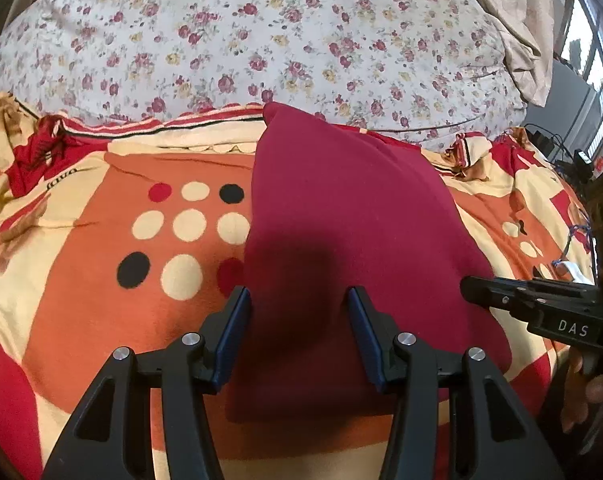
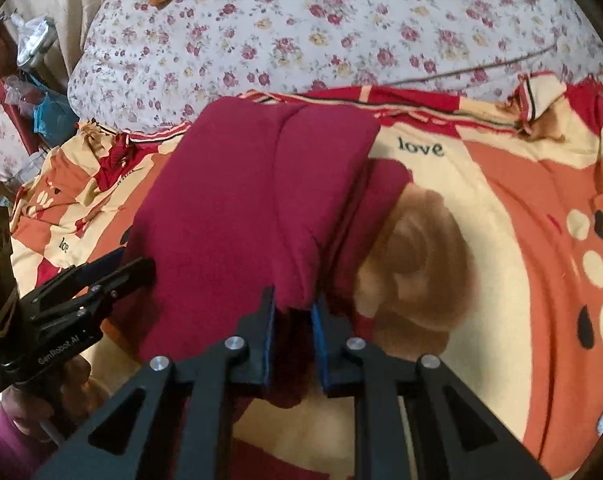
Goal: Fold small clothes
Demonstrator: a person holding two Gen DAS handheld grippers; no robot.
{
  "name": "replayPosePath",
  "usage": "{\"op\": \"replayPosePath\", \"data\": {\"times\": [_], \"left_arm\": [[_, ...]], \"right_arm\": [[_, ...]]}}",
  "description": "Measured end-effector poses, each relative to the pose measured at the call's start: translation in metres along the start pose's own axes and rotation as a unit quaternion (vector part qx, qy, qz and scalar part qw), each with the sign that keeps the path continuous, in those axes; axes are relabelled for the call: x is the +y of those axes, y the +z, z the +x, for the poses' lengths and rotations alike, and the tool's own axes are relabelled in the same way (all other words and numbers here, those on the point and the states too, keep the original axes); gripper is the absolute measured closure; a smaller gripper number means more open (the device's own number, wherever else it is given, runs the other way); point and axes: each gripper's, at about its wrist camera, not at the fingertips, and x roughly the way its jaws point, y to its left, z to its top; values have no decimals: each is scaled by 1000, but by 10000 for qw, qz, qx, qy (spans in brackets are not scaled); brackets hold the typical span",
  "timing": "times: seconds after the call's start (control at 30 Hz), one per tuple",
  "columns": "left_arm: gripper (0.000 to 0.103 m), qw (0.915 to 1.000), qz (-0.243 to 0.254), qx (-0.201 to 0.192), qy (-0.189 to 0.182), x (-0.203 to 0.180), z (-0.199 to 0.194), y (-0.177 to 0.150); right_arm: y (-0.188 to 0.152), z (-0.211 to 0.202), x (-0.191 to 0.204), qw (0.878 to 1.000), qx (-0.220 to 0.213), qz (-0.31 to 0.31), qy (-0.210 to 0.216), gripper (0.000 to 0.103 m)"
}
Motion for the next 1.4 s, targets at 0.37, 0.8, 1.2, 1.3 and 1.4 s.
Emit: {"op": "replayPosePath", "data": {"times": [0.37, 0.8, 1.2, 1.3, 1.4], "left_arm": [[74, 10000, 6, -6, 38, 1, 2, 0], [74, 9882, -1078, 574, -920, 35, 12, 26], [46, 9765, -1424, 972, -1297, 40, 59, 37], [62, 9771, -1423, 920, -1289, 42, 46, 37], [73, 9775, -1399, 811, -1353, 40, 21, 38]], "right_arm": [[3, -13, -15, 9963, -136, 743, 404, 35], [30, 35, -39, 9914, 2, 1077, 744, 21], [49, 66, -41, 9856, -372, 999, 1310, 18], [52, 56, -30, 9879, -411, 784, 1271, 35], [54, 39, -16, 9877, -471, 556, 1385, 41]]}}
